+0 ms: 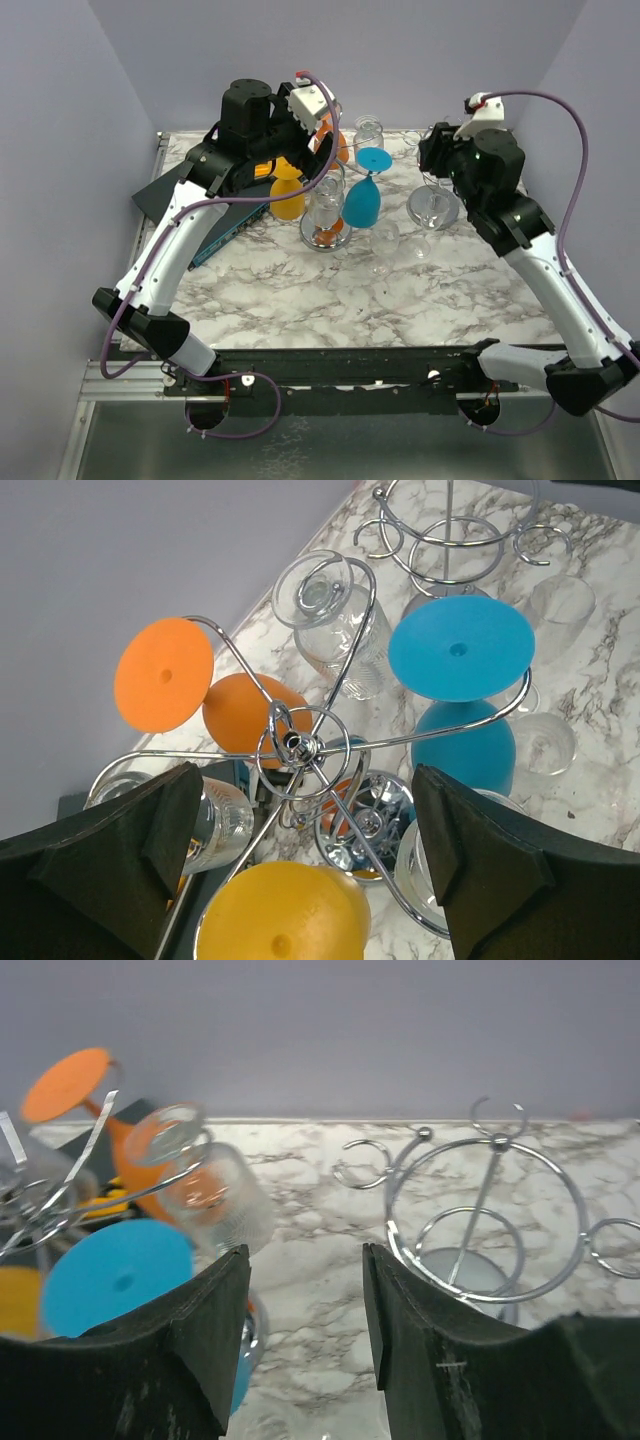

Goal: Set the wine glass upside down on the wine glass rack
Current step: Adjust the wine rack at the center of the board.

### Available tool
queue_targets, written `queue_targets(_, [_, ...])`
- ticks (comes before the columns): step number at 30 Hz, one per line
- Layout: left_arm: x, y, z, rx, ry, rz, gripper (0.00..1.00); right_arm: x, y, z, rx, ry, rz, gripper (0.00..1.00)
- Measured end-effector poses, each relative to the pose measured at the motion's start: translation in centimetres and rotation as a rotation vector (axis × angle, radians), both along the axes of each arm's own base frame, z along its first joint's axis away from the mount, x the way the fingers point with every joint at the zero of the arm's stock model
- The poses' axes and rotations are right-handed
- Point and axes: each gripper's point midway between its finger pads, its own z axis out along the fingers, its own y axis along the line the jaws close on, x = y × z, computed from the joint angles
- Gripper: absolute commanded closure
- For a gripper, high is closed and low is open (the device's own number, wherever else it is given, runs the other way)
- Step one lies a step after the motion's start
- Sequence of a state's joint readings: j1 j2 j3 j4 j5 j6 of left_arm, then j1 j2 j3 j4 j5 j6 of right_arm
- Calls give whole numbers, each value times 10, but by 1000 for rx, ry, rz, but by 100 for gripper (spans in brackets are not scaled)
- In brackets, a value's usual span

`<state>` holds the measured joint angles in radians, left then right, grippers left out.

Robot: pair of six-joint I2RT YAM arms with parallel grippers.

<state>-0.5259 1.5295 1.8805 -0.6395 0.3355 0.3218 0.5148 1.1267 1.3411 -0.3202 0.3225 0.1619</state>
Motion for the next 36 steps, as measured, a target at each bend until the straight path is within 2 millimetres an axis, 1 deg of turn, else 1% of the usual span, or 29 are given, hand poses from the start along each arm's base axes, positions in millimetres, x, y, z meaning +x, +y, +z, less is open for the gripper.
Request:
queue_targets(2, [0, 2, 1, 5, 1, 12, 5, 20, -16, -3, -19, 22, -68, 42])
queue_targets(4, [0, 4, 1, 9, 3, 22, 5, 39, -34, -11, -40, 53, -139, 32])
queue_targets(7, [-1, 8, -1, 22, 15, 35, 5, 64, -58, -21, -74, 93, -221, 24])
queue_targets(11, [-5, 14, -5, 48, 33, 50, 4, 90, -90, -25, -93, 124, -300, 24])
queue_targets(14, [-7, 20, -5, 66, 36, 65, 3, 104, -113, -30, -100, 143, -340, 25])
queue_targets(16, [-9, 24, -2, 77, 36, 80, 1, 111, -122, -37, -107, 160, -350, 26])
queue_targets(17, [-11, 27, -2, 84, 37, 89, 1, 114, -123, -41, -111, 170, -345, 26])
queue_targets(21, [-14, 38, 0, 110, 46, 125, 1, 124, -115, -60, -119, 210, -309, 27])
queue_targets(26, [-19, 48, 0, 137, 63, 161, 1, 129, -110, -78, -121, 231, -284, 38])
queue_targets(30, [-22, 54, -1, 150, 67, 180, 1, 140, -109, -84, -133, 223, -283, 49])
queue_targets(31, [-23, 56, -1, 154, 65, 182, 1, 143, -109, -87, -138, 222, -284, 54])
queue_targets(32, [-26, 59, -1, 158, 65, 185, 1, 146, -109, -90, -144, 224, -283, 63])
queue_targets(33, [-28, 61, -1, 162, 62, 189, 1, 148, -109, -92, -150, 225, -282, 76])
queue_targets(34, [-31, 64, 0, 165, 59, 192, 1, 150, -109, -94, -156, 226, -280, 86])
queue_targets(35, [-32, 65, 0, 168, 56, 194, 1, 153, -109, -98, -162, 228, -276, 92])
queue_targets(36, [-34, 67, 1, 170, 54, 198, 1, 153, -110, -100, -171, 230, -275, 93])
